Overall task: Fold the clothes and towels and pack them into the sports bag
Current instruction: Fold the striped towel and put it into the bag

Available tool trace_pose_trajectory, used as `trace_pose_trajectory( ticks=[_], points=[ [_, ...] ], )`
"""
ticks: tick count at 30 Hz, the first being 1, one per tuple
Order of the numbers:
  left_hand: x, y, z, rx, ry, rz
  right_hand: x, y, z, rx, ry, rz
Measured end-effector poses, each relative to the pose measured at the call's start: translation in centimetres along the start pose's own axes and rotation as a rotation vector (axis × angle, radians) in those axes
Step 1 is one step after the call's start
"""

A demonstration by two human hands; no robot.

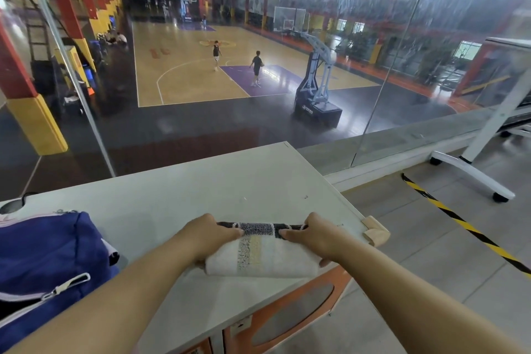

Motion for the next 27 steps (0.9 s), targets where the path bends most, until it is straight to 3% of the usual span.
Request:
trace_pose_trajectory(
  ticks=[4, 9, 14, 20, 27],
  points=[
    [0.6, -0.2, -0.9, 0.260, -0.183, 0.104, -0.3, 0.3, -0.7, -0.117, -0.049, -0.018],
    [1.0, -1.3, -1.3, 0.391, -0.270, 0.120, 0.2, 0.4, -0.8, -0.191, -0.056, 0.044],
    [2.5, -1.0, -1.4, 0.385, -0.342, -0.049, 2.5, -1.1, 0.0, -0.139, -0.092, 0.196],
    [6.4, 0.3, 0.6, -0.004, 0.014, -0.460, 5.7, -3.9, 0.0, 0.354, -0.020, 0.393],
    [9.1, -1.3, 1.0, -0.439, 0.080, -0.554, 9.0, -6.0, -0.9, 0.487, -0.047, 0.361]
  ],
)
Point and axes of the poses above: each hand's wrist, its own x-axis away from the middle knuckle, its own z-axis out of the back of the hand, y = z × x, the point moved 8 cm from there along -x, towards the middle knuckle, and after that the axes turned 7 degrees about z, right-handed, at the moved point
